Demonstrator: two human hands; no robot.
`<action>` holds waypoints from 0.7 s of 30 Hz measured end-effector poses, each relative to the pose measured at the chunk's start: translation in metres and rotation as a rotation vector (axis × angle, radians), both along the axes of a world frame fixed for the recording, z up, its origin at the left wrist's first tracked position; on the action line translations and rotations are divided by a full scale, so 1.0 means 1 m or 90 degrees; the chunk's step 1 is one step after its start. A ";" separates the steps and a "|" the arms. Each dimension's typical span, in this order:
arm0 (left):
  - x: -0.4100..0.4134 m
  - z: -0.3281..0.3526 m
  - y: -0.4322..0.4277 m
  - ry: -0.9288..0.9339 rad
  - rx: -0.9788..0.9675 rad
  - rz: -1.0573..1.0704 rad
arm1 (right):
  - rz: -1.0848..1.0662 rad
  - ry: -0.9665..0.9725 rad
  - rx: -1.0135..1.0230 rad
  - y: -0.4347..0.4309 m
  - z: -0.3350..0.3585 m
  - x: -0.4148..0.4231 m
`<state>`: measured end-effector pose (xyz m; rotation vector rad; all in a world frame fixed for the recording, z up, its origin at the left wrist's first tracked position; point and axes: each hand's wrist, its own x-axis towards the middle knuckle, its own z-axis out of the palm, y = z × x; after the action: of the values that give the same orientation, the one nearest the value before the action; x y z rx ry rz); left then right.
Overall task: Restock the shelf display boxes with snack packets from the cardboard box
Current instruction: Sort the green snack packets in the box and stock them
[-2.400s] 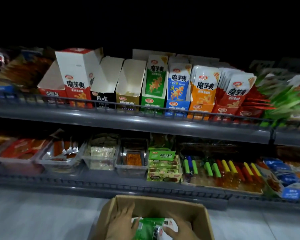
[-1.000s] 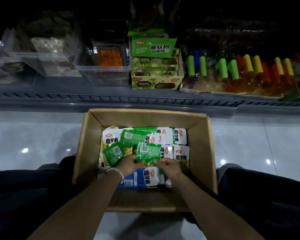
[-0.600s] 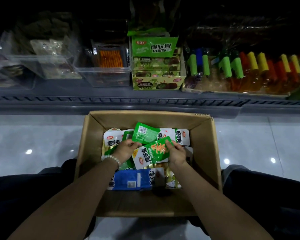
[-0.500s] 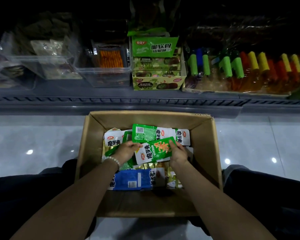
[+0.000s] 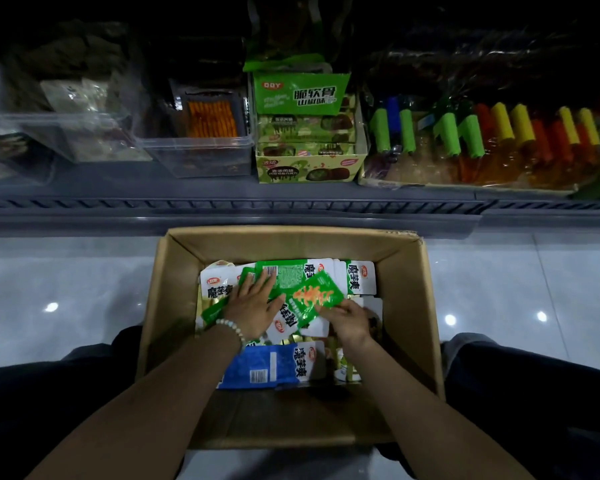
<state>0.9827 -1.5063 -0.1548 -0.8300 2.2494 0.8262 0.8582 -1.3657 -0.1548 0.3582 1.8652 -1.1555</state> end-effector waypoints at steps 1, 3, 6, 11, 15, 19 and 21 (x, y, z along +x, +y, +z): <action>0.001 0.001 0.001 -0.010 0.002 -0.014 | -0.069 -0.013 0.000 0.000 -0.004 -0.004; 0.004 0.002 0.007 0.000 -0.020 -0.035 | -0.175 -0.022 0.001 -0.001 -0.010 -0.010; 0.011 0.008 0.025 0.038 -0.038 -0.083 | -0.168 -0.042 0.016 -0.004 -0.018 -0.006; 0.011 0.014 0.052 0.067 0.035 -0.144 | -0.196 -0.132 -0.020 0.003 -0.012 0.001; 0.007 0.020 0.055 0.063 0.084 -0.048 | -0.135 -0.112 0.026 0.012 0.001 -0.003; -0.005 0.048 0.048 0.094 0.210 0.187 | -0.039 -0.114 -0.022 0.012 0.027 -0.010; -0.013 0.069 0.043 0.068 0.282 0.244 | 0.037 -0.105 -0.052 0.010 0.045 -0.014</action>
<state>0.9701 -1.4636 -0.0858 -1.0275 1.9008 1.5101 0.8441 -1.3556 -0.1099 0.3404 1.6706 -1.1246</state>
